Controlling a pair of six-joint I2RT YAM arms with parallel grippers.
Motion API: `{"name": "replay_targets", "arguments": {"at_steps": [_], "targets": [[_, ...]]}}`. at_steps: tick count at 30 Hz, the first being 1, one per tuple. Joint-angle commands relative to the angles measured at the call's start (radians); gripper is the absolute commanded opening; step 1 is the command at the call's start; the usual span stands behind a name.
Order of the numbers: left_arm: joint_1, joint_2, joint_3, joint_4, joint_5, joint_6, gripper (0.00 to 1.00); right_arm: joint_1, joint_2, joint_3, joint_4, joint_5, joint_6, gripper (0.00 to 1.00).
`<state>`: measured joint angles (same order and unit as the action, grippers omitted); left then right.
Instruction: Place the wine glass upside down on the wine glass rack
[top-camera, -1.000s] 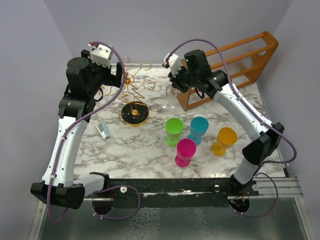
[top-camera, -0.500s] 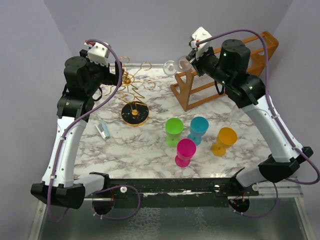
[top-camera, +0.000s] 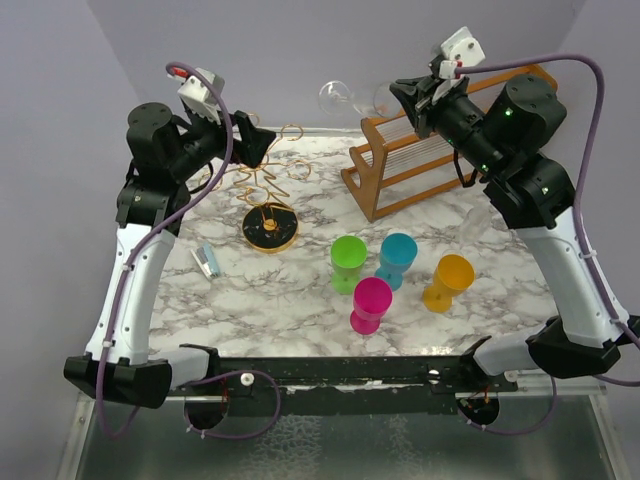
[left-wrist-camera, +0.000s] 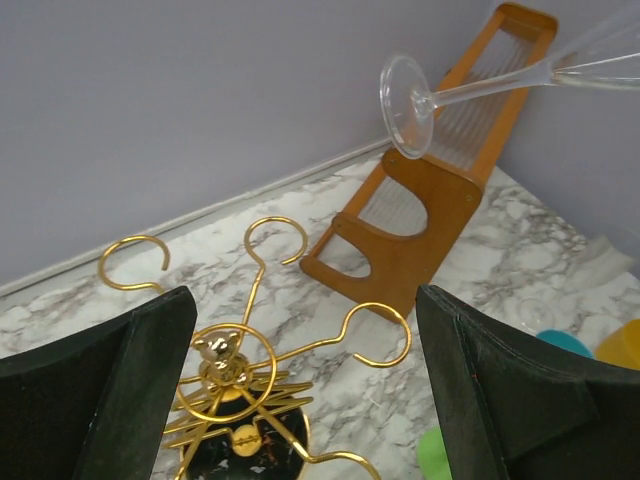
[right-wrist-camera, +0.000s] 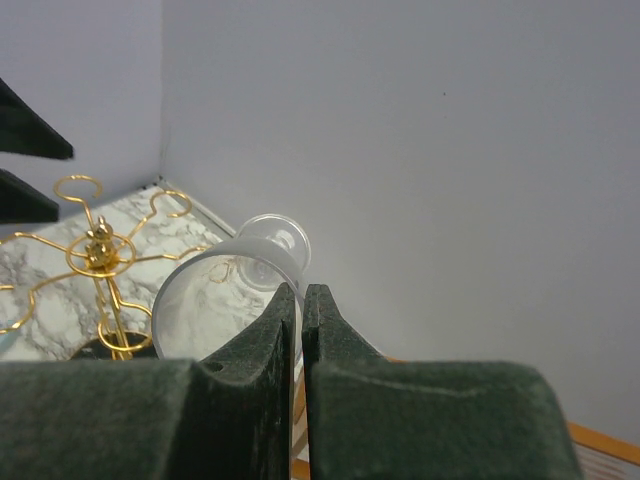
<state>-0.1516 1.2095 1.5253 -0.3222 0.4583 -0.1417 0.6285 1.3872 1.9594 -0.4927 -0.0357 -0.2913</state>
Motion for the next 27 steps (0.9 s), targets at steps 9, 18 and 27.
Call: {"name": "replay_targets", "arguments": {"at_steps": [9, 18, 27], "targets": [[-0.006, 0.12, 0.014, 0.242, 0.258, -0.31, 0.91, 0.005, -0.007, 0.088, 0.011, -0.174, 0.116, 0.01], [-0.011, 0.145, -0.024, 0.339, 0.301, -0.396, 0.72, 0.005, -0.007, 0.075, 0.008, -0.239, 0.128, 0.01], [-0.012, 0.174, -0.034, 0.408, 0.352, -0.476, 0.57, 0.004, -0.013, 0.061, 0.008, -0.274, 0.132, 0.01]]}}
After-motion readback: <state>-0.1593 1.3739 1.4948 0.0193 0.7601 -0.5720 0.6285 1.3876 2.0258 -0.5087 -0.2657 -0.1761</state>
